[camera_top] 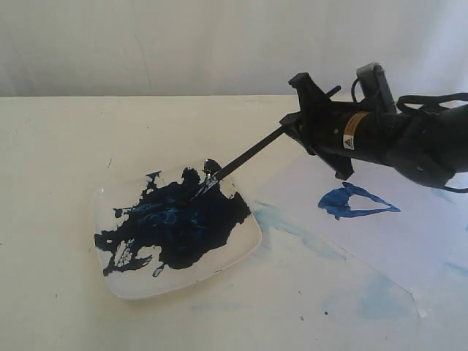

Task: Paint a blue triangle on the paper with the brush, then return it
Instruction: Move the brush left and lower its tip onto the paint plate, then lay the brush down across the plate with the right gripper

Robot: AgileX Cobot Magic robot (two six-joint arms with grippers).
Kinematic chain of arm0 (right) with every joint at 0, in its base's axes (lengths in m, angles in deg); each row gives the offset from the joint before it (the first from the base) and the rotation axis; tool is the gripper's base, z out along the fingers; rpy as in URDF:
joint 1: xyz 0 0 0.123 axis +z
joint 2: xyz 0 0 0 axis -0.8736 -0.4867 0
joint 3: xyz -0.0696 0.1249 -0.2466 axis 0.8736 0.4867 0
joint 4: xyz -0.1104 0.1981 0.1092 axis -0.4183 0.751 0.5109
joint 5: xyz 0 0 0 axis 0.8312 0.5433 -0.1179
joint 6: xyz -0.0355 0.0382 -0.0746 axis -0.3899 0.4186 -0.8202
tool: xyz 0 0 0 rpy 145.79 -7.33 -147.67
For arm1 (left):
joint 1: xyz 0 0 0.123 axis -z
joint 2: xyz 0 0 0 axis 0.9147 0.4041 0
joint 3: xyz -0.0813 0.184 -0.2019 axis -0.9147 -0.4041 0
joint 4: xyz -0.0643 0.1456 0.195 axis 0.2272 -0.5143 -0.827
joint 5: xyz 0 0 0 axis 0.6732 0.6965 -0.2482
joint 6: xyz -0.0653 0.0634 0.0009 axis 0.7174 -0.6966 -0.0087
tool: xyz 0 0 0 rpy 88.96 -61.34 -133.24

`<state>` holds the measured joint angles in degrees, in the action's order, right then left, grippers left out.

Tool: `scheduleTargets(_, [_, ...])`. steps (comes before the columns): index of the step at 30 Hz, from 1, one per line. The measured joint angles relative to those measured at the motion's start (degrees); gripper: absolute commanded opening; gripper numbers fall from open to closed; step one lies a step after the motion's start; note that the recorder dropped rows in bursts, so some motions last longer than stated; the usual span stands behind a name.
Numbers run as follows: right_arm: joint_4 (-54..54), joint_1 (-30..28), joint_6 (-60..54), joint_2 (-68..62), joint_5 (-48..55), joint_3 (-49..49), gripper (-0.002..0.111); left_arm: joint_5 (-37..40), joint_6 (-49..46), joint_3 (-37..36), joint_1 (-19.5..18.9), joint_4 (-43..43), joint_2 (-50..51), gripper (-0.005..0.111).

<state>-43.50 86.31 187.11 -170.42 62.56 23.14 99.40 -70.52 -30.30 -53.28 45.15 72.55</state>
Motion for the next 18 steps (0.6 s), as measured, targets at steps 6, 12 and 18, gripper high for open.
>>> scheduleTargets(6, [1.1, 2.1, 0.2, -4.0, -0.6, -2.4, 0.0, 0.0, 0.0, 0.0, 0.0, 0.0, 0.0, 0.0])
scheduleTargets(12, [2.1, 2.6, 1.6, -6.8, -1.3, -3.0, 0.0, 0.0, 0.2, 0.0, 0.0, 0.0, 0.0, 0.0])
scheduleTargets(18, [2.3, 2.9, 3.7, -9.4, -3.4, -3.0, 0.0, 0.0, 0.2, 0.0, 0.0, 0.0, 0.0, 0.0])
